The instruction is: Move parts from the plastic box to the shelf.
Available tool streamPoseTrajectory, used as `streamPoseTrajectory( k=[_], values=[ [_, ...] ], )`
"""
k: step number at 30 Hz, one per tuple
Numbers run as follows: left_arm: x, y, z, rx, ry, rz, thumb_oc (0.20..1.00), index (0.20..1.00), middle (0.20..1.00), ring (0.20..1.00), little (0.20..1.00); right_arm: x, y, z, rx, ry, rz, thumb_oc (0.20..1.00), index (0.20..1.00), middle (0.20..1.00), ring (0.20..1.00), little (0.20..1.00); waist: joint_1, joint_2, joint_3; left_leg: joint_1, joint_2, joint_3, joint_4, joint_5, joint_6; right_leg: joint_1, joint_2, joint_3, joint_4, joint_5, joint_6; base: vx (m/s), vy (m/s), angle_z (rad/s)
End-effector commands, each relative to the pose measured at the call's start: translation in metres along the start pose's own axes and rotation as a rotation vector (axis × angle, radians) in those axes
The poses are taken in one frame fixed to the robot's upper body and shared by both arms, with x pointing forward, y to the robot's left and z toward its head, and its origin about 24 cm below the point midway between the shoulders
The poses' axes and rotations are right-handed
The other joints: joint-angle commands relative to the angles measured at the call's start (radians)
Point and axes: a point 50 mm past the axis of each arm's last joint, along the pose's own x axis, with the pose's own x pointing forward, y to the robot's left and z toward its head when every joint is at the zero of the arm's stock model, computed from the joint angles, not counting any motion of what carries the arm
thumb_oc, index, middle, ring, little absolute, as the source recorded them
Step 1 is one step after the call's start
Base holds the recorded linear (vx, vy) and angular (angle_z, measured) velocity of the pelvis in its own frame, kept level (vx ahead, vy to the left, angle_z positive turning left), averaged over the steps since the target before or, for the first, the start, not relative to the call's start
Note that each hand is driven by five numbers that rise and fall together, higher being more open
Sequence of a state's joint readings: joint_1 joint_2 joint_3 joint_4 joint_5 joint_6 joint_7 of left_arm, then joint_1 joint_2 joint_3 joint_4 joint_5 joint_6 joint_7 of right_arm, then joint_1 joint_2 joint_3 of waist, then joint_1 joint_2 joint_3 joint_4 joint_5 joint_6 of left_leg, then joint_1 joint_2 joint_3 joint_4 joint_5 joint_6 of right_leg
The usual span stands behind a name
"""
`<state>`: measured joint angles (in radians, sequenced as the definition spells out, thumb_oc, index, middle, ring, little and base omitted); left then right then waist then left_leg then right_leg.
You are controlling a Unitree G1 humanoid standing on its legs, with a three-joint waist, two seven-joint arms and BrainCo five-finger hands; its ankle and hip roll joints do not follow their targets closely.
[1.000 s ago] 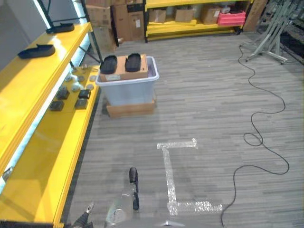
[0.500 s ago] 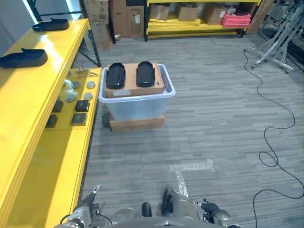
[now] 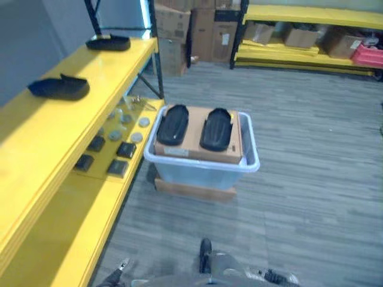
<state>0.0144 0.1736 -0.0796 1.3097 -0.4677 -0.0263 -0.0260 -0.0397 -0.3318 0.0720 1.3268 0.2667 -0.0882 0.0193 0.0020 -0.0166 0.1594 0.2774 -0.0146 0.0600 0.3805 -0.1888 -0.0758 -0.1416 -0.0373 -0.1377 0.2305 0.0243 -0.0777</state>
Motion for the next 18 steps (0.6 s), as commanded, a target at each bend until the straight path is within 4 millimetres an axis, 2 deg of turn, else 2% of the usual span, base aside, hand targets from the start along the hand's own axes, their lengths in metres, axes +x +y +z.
streamPoseTrajectory(
  k=[1, 2, 3, 5, 6, 7, 8, 9, 10, 11, 15, 18],
  values=[
    [-0.001, 0.019, 0.022, -0.005, -0.094, 0.037, 1.000, 1.000, 1.000, 1.000, 1.000, -0.010, -0.018, -0.040, -0.067, 0.112, -0.009, 1.000, 1.000, 1.000, 1.000, 1.000, -0.020, -0.054, -0.045, -0.160, 0.151, 0.018, 0.091, 0.080, 0.036, -0.009, -0.084, 0.011, -0.153, 0.078, 0.178, 0.22, -0.203, 0.05],
    [-0.001, 0.015, 0.024, -0.031, -0.103, 0.033, 1.000, 1.000, 1.000, 1.000, 1.000, -0.009, -0.019, -0.039, -0.076, 0.118, -0.022, 1.000, 1.000, 1.000, 1.000, 1.000, -0.013, -0.063, -0.040, -0.223, 0.163, 0.009, 0.228, 0.131, 0.033, 0.021, -0.075, 0.005, -0.167, 0.069, 0.153, 0.25, -0.269, -0.16],
    [0.000, 0.009, 0.029, -0.025, -0.116, 0.022, 1.000, 1.000, 1.000, 1.000, 1.000, -0.007, -0.023, -0.032, -0.064, 0.122, -0.049, 1.000, 1.000, 1.000, 1.000, 1.000, 0.008, -0.066, -0.023, -0.359, 0.154, -0.029, 0.406, 0.161, 0.038, 0.059, -0.065, -0.007, -0.187, 0.064, 0.128, 0.20, -0.202, -0.26],
    [0.001, 0.004, 0.035, -0.028, -0.131, 0.009, 1.000, 1.000, 1.000, 1.000, 1.000, -0.005, -0.026, -0.020, -0.037, 0.116, -0.084, 1.000, 1.000, 1.000, 1.000, 1.000, 0.037, -0.065, 0.002, -0.473, 0.099, -0.023, 0.393, 0.143, 0.057, 0.098, -0.065, -0.023, -0.213, 0.052, 0.129, 0.09, -0.044, -0.10],
    [0.001, 0.003, 0.035, -0.028, -0.132, 0.009, 1.000, 1.000, 1.000, 1.000, 1.000, -0.005, -0.026, -0.019, -0.034, 0.116, -0.086, 1.000, 1.000, 1.000, 1.000, 1.000, 0.038, -0.065, 0.003, -0.477, 0.096, -0.022, 0.389, 0.142, 0.058, 0.100, -0.065, -0.024, -0.214, 0.051, 0.129, 0.10, 0.053, -0.02],
    [0.001, 0.003, 0.037, -0.035, -0.144, 0.016, 1.000, 1.000, 1.000, 1.000, 1.000, -0.003, -0.024, -0.012, -0.019, 0.113, -0.090, 1.000, 1.000, 1.000, 1.000, 1.000, 0.055, -0.056, 0.018, -0.459, 0.082, 0.017, 0.243, 0.122, 0.064, 0.134, -0.061, -0.040, -0.228, 0.041, 0.136, 0.09, 0.062, -0.24],
    [0.001, 0.004, 0.038, -0.038, -0.145, 0.019, 1.000, 1.000, 1.000, 1.000, 1.000, -0.002, -0.023, -0.010, -0.018, 0.112, -0.087, 1.000, 1.000, 1.000, 1.000, 1.000, 0.055, -0.058, 0.017, -0.453, 0.076, 0.028, 0.185, 0.125, 0.064, 0.138, -0.064, -0.047, -0.231, 0.040, 0.140, 0.15, 0.138, -0.37],
    [0.001, 0.004, 0.039, -0.039, -0.144, 0.025, 1.000, 1.000, 1.000, 1.000, 1.000, -0.001, -0.020, -0.008, -0.019, 0.113, -0.085, 1.000, 1.000, 1.000, 1.000, 1.000, 0.060, -0.049, 0.016, -0.450, 0.076, 0.061, 0.035, 0.153, 0.053, 0.156, -0.063, -0.062, -0.244, 0.043, 0.148, 0.24, 0.251, -0.24],
    [0.001, 0.003, 0.038, -0.018, -0.136, 0.028, 1.000, 1.000, 1.000, 1.000, 1.000, -0.001, -0.015, -0.008, -0.019, 0.116, -0.090, 1.000, 1.000, 1.000, 1.000, 1.000, 0.071, -0.028, 0.021, -0.481, 0.093, 0.080, -0.146, 0.254, 0.018, 0.195, -0.070, -0.066, -0.263, 0.050, 0.160, 0.26, 0.286, 0.09],
    [0.001, 0.002, 0.039, -0.009, -0.128, 0.027, 1.000, 1.000, 1.000, 1.000, 1.000, -0.001, -0.013, -0.009, -0.014, 0.118, -0.091, 1.000, 1.000, 1.000, 1.000, 1.000, 0.072, -0.027, 0.017, -0.476, 0.097, 0.090, -0.163, 0.252, 0.019, 0.202, -0.078, -0.072, -0.268, 0.049, 0.162, 0.23, 0.267, 0.26],
    [0.002, 0.001, 0.039, 0.014, -0.105, 0.044, 1.000, 1.000, 1.000, 1.000, 1.000, 0.000, 0.000, -0.010, 0.023, 0.123, -0.088, 1.000, 1.000, 1.000, 1.000, 1.000, 0.087, 0.009, -0.015, -0.348, 0.045, -0.008, -0.335, 0.228, 0.032, 0.190, -0.092, -0.078, -0.249, 0.026, 0.186, 0.12, 0.177, -0.07],
    [0.002, 0.000, 0.036, 0.028, -0.099, 0.046, 1.000, 1.000, 1.000, 1.000, 1.000, -0.001, 0.009, -0.016, 0.015, 0.114, -0.060, 1.000, 1.000, 1.000, 1.000, 1.000, 0.086, 0.021, -0.035, -0.303, 0.026, -0.008, -0.384, 0.220, 0.034, 0.196, -0.100, -0.092, -0.264, 0.026, 0.196, 0.10, 0.111, -0.15]
  ],
)
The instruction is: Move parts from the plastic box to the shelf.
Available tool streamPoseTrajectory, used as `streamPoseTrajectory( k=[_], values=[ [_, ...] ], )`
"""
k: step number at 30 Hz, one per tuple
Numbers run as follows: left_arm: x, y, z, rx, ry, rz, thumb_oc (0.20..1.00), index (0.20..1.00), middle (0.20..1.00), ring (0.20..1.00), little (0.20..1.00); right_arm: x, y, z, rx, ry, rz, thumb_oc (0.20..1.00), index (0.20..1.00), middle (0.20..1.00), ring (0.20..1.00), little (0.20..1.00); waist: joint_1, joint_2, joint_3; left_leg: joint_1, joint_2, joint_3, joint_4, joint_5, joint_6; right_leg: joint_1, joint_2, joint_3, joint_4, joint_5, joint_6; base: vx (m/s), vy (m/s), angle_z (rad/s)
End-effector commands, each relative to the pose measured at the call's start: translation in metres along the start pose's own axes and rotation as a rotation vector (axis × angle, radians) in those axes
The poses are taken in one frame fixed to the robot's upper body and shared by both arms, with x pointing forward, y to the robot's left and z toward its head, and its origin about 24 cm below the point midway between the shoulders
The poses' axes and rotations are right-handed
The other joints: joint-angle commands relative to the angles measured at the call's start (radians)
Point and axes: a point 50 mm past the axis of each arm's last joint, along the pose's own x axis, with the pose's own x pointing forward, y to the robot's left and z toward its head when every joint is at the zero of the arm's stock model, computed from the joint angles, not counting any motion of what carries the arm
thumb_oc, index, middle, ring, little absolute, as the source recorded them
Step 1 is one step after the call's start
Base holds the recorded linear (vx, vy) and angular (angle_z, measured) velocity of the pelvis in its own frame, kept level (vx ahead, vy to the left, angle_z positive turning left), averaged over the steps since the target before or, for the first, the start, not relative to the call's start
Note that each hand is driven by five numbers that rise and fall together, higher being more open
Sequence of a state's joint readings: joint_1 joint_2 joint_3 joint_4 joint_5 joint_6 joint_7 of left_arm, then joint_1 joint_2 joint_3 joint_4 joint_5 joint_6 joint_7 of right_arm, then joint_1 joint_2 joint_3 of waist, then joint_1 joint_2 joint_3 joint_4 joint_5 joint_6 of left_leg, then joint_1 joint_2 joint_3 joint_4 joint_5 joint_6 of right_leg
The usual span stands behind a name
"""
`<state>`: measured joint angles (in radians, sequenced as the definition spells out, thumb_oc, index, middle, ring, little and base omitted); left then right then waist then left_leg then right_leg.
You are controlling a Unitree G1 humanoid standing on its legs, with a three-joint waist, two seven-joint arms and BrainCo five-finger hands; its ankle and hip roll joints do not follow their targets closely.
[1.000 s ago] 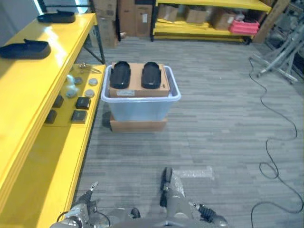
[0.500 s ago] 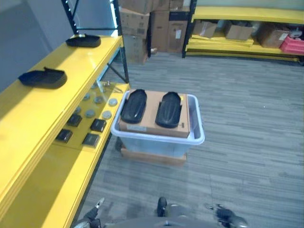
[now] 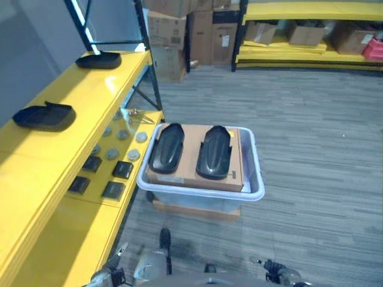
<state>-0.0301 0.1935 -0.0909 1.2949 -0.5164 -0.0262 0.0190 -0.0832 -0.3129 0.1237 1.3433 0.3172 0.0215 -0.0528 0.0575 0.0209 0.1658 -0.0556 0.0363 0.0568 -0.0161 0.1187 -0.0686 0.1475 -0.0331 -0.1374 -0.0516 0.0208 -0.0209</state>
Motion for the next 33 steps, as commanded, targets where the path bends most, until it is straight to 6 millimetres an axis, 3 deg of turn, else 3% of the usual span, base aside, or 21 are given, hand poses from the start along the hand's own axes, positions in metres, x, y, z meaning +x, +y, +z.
streamPoseTrajectory(
  k=[1, 7, 11, 12, 15, 16, 20, 21, 25, 28, 31, 33],
  values=[
    [0.001, 0.000, 0.012, 0.059, -0.039, 0.013, 1.000, 1.000, 1.000, 1.000, 1.000, -0.002, 0.003, -0.018, 0.016, 0.019, -0.017, 1.000, 1.000, 1.000, 1.000, 1.000, 0.032, -0.015, -0.047, 0.036, -0.031, -0.010, 0.006, -0.090, 0.030, -0.095, -0.108, -0.092, 0.016, 0.031, 0.142, 0.09, 0.087, 0.39],
    [0.000, -0.001, 0.007, 0.094, -0.028, 0.007, 1.000, 1.000, 1.000, 1.000, 1.000, -0.002, 0.013, -0.016, 0.061, -0.013, -0.019, 1.000, 1.000, 1.000, 1.000, 1.000, 0.033, -0.011, -0.065, 0.048, -0.040, 0.000, -0.018, -0.091, 0.040, -0.098, -0.116, -0.093, 0.005, 0.037, 0.153, 0.03, 0.017, -0.04],
    [-0.001, 0.007, 0.007, 0.112, -0.037, 0.009, 1.000, 1.000, 1.000, 1.000, 1.000, -0.004, -0.005, -0.006, 0.214, -0.121, -0.100, 1.000, 1.000, 1.000, 1.000, 1.000, 0.022, -0.027, -0.066, 0.056, -0.030, 0.036, -0.024, -0.099, 0.050, -0.108, -0.117, -0.080, -0.001, 0.051, 0.167, 0.01, -0.052, -0.05],
    [-0.001, 0.008, 0.008, 0.111, -0.041, 0.013, 1.000, 1.000, 1.000, 1.000, 1.000, -0.005, -0.008, 0.002, 0.276, -0.168, -0.140, 1.000, 1.000, 1.000, 1.000, 1.000, 0.020, -0.030, -0.064, 0.058, -0.028, 0.042, -0.025, -0.099, 0.051, -0.109, -0.116, -0.078, -0.002, 0.053, 0.169, -0.01, -0.093, -0.04],
    [-0.003, 0.018, 0.000, 0.096, -0.049, 0.040, 1.000, 1.000, 1.000, 1.000, 1.000, -0.018, -0.038, 0.052, 0.575, -0.414, -0.333, 1.000, 1.000, 1.000, 1.000, 1.000, 0.005, -0.048, -0.065, 0.062, -0.016, 0.062, -0.025, -0.103, 0.054, -0.114, -0.109, -0.065, -0.003, 0.058, 0.169, 0.00, -0.094, -0.05],
    [-0.004, 0.024, -0.004, 0.091, -0.046, 0.048, 1.000, 1.000, 1.000, 1.000, 1.000, -0.031, -0.056, 0.073, 0.600, -0.554, -0.436, 1.000, 1.000, 1.000, 1.000, 1.000, -0.007, -0.052, -0.065, 0.072, -0.011, 0.075, -0.031, -0.105, 0.053, -0.112, -0.106, -0.064, -0.005, 0.058, 0.169, 0.02, -0.035, -0.20],
    [-0.008, 0.036, -0.014, 0.048, -0.038, 0.073, 1.000, 1.000, 1.000, 1.000, 1.000, -0.087, -0.118, 0.128, 0.620, -0.946, -0.718, 1.000, 1.000, 1.000, 1.000, 1.000, -0.035, -0.055, -0.075, 0.081, -0.006, 0.099, -0.044, -0.110, 0.055, -0.119, -0.103, -0.064, -0.015, 0.061, 0.175, 0.01, -0.006, -0.18],
    [-0.008, 0.040, -0.014, 0.030, -0.038, 0.083, 1.000, 1.000, 1.000, 1.000, 1.000, -0.114, -0.136, 0.146, 0.654, -1.077, -0.788, 1.000, 1.000, 1.000, 1.000, 1.000, -0.042, -0.057, -0.075, 0.084, -0.005, 0.105, -0.047, -0.112, 0.055, -0.120, -0.102, -0.065, -0.017, 0.060, 0.179, 0.00, -0.003, -0.06],
    [-0.009, 0.042, -0.014, -0.003, -0.028, 0.101, 1.000, 1.000, 1.000, 1.000, 1.000, -0.196, -0.162, 0.184, 0.696, -1.439, -0.909, 1.000, 1.000, 1.000, 1.000, 1.000, -0.054, -0.058, -0.078, 0.091, -0.002, 0.118, -0.055, -0.119, 0.052, -0.118, -0.103, -0.072, -0.024, 0.058, 0.189, 0.02, 0.003, -0.05],
    [-0.009, 0.038, -0.020, 0.001, -0.011, 0.106, 1.000, 1.000, 1.000, 1.000, 1.000, -0.211, -0.160, 0.200, 0.589, -1.470, -0.809, 1.000, 1.000, 1.000, 1.000, 1.000, -0.041, -0.056, -0.085, 0.099, -0.001, 0.114, -0.059, -0.124, 0.048, -0.107, -0.107, -0.082, -0.026, 0.050, 0.190, 0.09, 0.019, -0.12],
    [-0.009, 0.037, -0.023, 0.017, -0.005, 0.100, 1.000, 1.000, 1.000, 1.000, 1.000, -0.202, -0.155, 0.209, 0.545, -1.432, -0.732, 1.000, 1.000, 1.000, 1.000, 1.000, -0.022, -0.055, -0.087, 0.097, -0.002, 0.110, -0.057, -0.123, 0.047, -0.103, -0.112, -0.093, -0.024, 0.046, 0.188, 0.08, 0.023, -0.06],
    [-0.010, 0.037, -0.024, 0.038, -0.008, 0.087, 1.000, 1.000, 1.000, 1.000, 1.000, -0.186, -0.149, 0.216, 0.524, -1.350, -0.639, 1.000, 1.000, 1.000, 1.000, 1.000, 0.003, -0.052, -0.082, 0.085, -0.003, 0.100, -0.048, -0.120, 0.048, -0.104, -0.118, -0.107, -0.014, 0.042, 0.185, 0.06, 0.029, -0.04]
  ],
)
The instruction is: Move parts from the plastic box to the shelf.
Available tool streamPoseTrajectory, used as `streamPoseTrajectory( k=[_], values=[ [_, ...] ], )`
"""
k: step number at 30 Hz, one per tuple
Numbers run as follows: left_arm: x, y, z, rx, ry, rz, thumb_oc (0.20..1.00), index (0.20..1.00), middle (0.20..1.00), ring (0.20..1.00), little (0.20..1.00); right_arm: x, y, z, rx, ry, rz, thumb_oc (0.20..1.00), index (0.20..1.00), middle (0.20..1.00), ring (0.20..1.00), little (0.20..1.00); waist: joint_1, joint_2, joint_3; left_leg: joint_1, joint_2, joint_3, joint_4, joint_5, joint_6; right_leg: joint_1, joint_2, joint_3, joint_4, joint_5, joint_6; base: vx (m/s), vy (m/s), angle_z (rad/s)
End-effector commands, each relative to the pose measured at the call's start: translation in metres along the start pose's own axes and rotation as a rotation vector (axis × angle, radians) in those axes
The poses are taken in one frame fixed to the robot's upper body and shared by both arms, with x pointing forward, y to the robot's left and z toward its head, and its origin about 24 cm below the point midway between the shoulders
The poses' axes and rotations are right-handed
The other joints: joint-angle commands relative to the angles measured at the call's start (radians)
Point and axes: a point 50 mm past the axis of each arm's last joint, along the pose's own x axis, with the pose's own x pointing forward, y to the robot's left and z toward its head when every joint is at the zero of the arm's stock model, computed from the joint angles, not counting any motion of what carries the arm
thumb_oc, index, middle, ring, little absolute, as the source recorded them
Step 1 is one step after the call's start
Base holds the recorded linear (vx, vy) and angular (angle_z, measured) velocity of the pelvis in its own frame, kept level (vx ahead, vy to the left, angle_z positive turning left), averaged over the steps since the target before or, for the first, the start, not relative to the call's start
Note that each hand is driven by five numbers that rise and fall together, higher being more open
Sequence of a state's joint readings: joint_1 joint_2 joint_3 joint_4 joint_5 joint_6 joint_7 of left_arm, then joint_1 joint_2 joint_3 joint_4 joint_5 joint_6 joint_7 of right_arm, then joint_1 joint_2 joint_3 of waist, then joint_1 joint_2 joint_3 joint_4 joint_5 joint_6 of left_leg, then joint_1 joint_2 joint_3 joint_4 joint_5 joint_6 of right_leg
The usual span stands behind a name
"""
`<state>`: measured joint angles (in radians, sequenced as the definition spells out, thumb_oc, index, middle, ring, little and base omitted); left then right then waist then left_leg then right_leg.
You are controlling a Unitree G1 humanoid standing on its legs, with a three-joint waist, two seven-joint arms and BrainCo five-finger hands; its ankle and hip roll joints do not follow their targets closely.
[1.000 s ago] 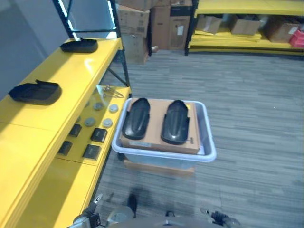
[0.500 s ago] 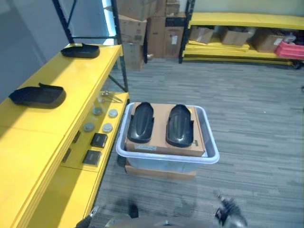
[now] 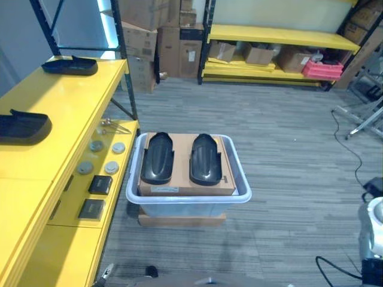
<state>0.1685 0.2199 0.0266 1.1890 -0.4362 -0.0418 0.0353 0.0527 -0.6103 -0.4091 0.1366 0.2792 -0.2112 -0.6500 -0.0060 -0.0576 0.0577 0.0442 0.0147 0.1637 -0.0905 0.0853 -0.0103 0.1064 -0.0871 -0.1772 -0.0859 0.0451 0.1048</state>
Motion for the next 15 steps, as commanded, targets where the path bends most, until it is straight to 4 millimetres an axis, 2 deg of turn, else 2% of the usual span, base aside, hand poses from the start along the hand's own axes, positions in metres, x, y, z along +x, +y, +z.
streamPoseTrajectory(
  k=[1, 2, 6, 8, 10, 12, 15],
  values=[
    [0.003, -0.009, 0.019, 0.073, -0.053, -0.031, 1.000, 1.000, 1.000, 1.000, 1.000, 0.010, 0.024, -0.004, 0.027, 0.077, 0.119, 1.000, 1.000, 1.000, 1.000, 1.000, 0.071, 0.027, 0.028, -0.019, 0.018, -0.011, 0.031, -0.087, -0.010, -0.065, -0.065, -0.070, 0.024, 0.016, 0.058, 0.02, 0.059, 0.04],
    [0.003, -0.009, 0.022, 0.099, -0.062, -0.055, 1.000, 1.000, 1.000, 1.000, 1.000, 0.010, 0.038, -0.021, -0.003, 0.137, 0.155, 1.000, 1.000, 1.000, 1.000, 1.000, 0.108, 0.038, 0.050, -0.053, 0.014, -0.036, 0.063, -0.085, -0.007, -0.083, -0.077, -0.085, 0.054, 0.009, 0.053, -0.01, 0.054, 0.10],
    [0.004, -0.010, 0.033, 0.133, -0.086, -0.082, 1.000, 1.000, 1.000, 1.000, 1.000, 0.019, 0.055, -0.026, 0.002, 0.165, 0.156, 1.000, 1.000, 1.000, 1.000, 1.000, 0.149, 0.056, 0.094, -0.123, 0.006, -0.075, 0.115, -0.084, -0.005, -0.127, -0.094, -0.104, 0.093, 0.004, 0.050, -0.09, 0.055, 0.29],
    [0.005, -0.011, 0.040, 0.136, -0.096, -0.088, 1.000, 1.000, 1.000, 1.000, 1.000, 0.026, 0.062, -0.023, -0.003, 0.148, 0.160, 1.000, 1.000, 1.000, 1.000, 1.000, 0.161, 0.064, 0.116, -0.148, 0.003, -0.089, 0.131, -0.082, -0.005, -0.144, -0.100, -0.111, 0.104, 0.003, 0.049, -0.15, 0.051, 0.42],
    [0.006, -0.011, 0.056, 0.139, -0.124, -0.109, 1.000, 1.000, 1.000, 1.000, 1.000, 0.051, 0.076, -0.005, 0.011, 0.105, 0.138, 1.000, 1.000, 1.000, 1.000, 1.000, 0.196, 0.086, 0.181, -0.220, -0.011, -0.126, 0.158, -0.065, -0.005, -0.187, -0.111, -0.134, 0.123, 0.005, 0.044, -0.25, 0.087, 0.43],
    [0.006, -0.011, 0.062, 0.137, -0.137, -0.123, 1.000, 1.000, 1.000, 1.000, 1.000, 0.066, 0.080, 0.010, 0.022, 0.074, 0.112, 1.000, 1.000, 1.000, 1.000, 1.000, 0.214, 0.100, 0.212, -0.270, -0.022, -0.151, 0.167, -0.053, -0.006, -0.220, -0.117, -0.152, 0.134, 0.003, 0.042, -0.20, 0.078, 0.44],
    [0.006, -0.011, 0.064, 0.138, -0.146, -0.143, 1.000, 1.000, 1.000, 1.000, 1.000, 0.077, 0.082, 0.021, 0.039, 0.069, 0.080, 1.000, 1.000, 1.000, 1.000, 1.000, 0.234, 0.114, 0.241, -0.310, -0.032, -0.173, 0.170, -0.044, -0.007, -0.250, -0.123, -0.169, 0.150, -0.003, 0.040, -0.12, 0.067, 0.30]
  ],
)
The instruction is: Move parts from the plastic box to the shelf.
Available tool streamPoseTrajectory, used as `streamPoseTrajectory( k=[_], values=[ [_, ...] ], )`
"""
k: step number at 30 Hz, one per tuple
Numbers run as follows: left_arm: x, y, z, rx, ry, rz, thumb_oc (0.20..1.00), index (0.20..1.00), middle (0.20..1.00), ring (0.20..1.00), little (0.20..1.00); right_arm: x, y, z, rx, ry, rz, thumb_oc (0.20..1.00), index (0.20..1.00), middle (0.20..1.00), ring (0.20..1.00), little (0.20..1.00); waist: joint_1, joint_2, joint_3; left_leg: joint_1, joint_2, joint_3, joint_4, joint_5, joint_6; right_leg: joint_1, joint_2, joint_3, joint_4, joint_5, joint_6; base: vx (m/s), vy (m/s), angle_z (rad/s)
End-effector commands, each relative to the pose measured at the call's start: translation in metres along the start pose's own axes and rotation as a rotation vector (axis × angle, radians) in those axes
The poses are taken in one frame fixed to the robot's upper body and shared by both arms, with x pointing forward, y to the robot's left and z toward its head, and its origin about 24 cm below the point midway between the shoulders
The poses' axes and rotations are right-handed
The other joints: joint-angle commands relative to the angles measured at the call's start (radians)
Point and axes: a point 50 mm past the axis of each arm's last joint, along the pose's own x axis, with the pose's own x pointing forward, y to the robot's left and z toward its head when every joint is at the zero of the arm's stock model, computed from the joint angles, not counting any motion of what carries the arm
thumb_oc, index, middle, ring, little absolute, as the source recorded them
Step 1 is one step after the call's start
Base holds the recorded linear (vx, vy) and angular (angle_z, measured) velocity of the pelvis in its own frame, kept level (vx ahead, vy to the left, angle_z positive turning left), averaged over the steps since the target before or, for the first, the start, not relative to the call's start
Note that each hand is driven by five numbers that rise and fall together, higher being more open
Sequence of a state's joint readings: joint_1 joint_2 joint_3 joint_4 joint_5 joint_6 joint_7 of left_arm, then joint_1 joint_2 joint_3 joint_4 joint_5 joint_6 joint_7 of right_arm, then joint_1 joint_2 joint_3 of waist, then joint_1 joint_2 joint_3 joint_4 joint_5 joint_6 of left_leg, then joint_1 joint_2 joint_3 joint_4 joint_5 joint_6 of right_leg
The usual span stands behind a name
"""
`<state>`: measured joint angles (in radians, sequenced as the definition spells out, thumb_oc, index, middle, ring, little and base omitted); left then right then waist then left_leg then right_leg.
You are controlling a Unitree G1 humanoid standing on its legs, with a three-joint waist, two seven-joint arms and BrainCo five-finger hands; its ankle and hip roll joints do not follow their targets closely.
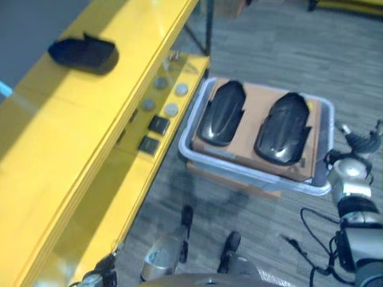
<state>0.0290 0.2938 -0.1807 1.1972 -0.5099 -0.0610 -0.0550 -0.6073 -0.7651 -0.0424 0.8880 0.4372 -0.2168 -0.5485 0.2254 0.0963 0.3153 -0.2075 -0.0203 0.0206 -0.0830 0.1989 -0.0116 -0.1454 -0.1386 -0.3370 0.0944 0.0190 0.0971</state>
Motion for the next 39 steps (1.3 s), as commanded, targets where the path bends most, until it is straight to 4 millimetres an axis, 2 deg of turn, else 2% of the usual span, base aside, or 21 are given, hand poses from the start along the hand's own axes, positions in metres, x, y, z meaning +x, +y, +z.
streamPoseTrajectory(
  k=[1, 5, 10, 13, 23, 27, 37, 39],
  values=[
    [-0.001, 0.012, 0.005, -0.012, -0.020, -0.004, 1.000, 1.000, 1.000, 1.000, 1.000, 0.010, -0.009, 0.028, 0.024, -0.114, -0.038, 1.000, 1.000, 1.000, 1.000, 1.000, 0.012, -0.032, -0.004, -0.079, -0.005, -0.040, 0.161, -0.150, -0.006, -0.018, -0.077, -0.018, -0.022, 0.020, 0.047, -0.07, 0.078, 0.30],
    [-0.002, 0.010, 0.002, -0.026, -0.031, -0.043, 1.000, 1.000, 1.000, 1.000, 1.000, 0.015, -0.007, 0.031, -0.023, -0.075, -0.047, 1.000, 1.000, 1.000, 1.000, 1.000, 0.032, -0.015, 0.015, -0.102, -0.018, -0.052, 0.142, -0.136, -0.009, -0.043, -0.089, -0.035, -0.014, 0.016, 0.048, -0.05, 0.098, 0.22],
    [-0.003, 0.008, -0.004, -0.042, -0.034, -0.064, 1.000, 1.000, 1.000, 1.000, 1.000, 0.014, -0.010, 0.017, -0.072, -0.035, -0.068, 1.000, 1.000, 1.000, 1.000, 1.000, 0.042, -0.004, 0.031, -0.108, -0.023, -0.049, 0.128, -0.131, -0.012, -0.054, -0.099, -0.041, -0.010, 0.013, 0.049, -0.01, 0.058, 0.16],
    [-0.004, 0.008, -0.005, -0.045, -0.036, -0.069, 1.000, 1.000, 1.000, 1.000, 1.000, 0.015, -0.013, 0.016, -0.087, -0.040, -0.082, 1.000, 1.000, 1.000, 1.000, 1.000, 0.042, -0.002, 0.038, -0.107, -0.022, -0.046, 0.120, -0.129, -0.013, -0.058, -0.100, -0.039, -0.010, 0.014, 0.051, 0.00, 0.015, 0.00],
    [-0.005, 0.010, -0.005, -0.058, -0.050, -0.065, 1.000, 1.000, 1.000, 1.000, 1.000, 0.018, -0.018, 0.035, -0.072, -0.137, -0.103, 1.000, 1.000, 1.000, 1.000, 1.000, 0.036, -0.008, 0.053, -0.104, -0.015, -0.032, 0.112, -0.129, -0.015, -0.068, -0.098, -0.029, -0.004, 0.013, 0.058, 0.00, -0.001, 0.00],
    [-0.005, 0.011, -0.003, -0.071, -0.048, -0.063, 1.000, 1.000, 1.000, 1.000, 1.000, 0.018, -0.014, 0.043, -0.074, -0.146, -0.067, 1.000, 1.000, 1.000, 1.000, 1.000, 0.027, -0.015, 0.054, -0.096, -0.012, -0.024, 0.112, -0.132, -0.016, -0.064, -0.094, -0.019, -0.006, 0.012, 0.060, 0.00, 0.000, 0.00],
    [-0.004, 0.010, -0.003, -0.067, -0.045, -0.064, 1.000, 1.000, 1.000, 1.000, 1.000, 0.011, -0.006, 0.022, -0.117, -0.056, -0.001, 1.000, 1.000, 1.000, 1.000, 1.000, 0.025, -0.014, 0.069, -0.105, -0.009, -0.016, 0.125, -0.135, -0.015, -0.074, -0.097, -0.014, 0.004, 0.014, 0.060, 0.00, 0.000, 0.00],
    [-0.004, 0.009, -0.003, -0.065, -0.048, -0.068, 1.000, 1.000, 1.000, 1.000, 1.000, 0.008, -0.003, 0.013, -0.135, -0.022, 0.022, 1.000, 1.000, 1.000, 1.000, 1.000, 0.025, -0.013, 0.077, -0.110, -0.009, -0.015, 0.132, -0.136, -0.015, -0.079, -0.099, -0.012, 0.008, 0.015, 0.059, 0.00, 0.000, 0.00]
  ],
)
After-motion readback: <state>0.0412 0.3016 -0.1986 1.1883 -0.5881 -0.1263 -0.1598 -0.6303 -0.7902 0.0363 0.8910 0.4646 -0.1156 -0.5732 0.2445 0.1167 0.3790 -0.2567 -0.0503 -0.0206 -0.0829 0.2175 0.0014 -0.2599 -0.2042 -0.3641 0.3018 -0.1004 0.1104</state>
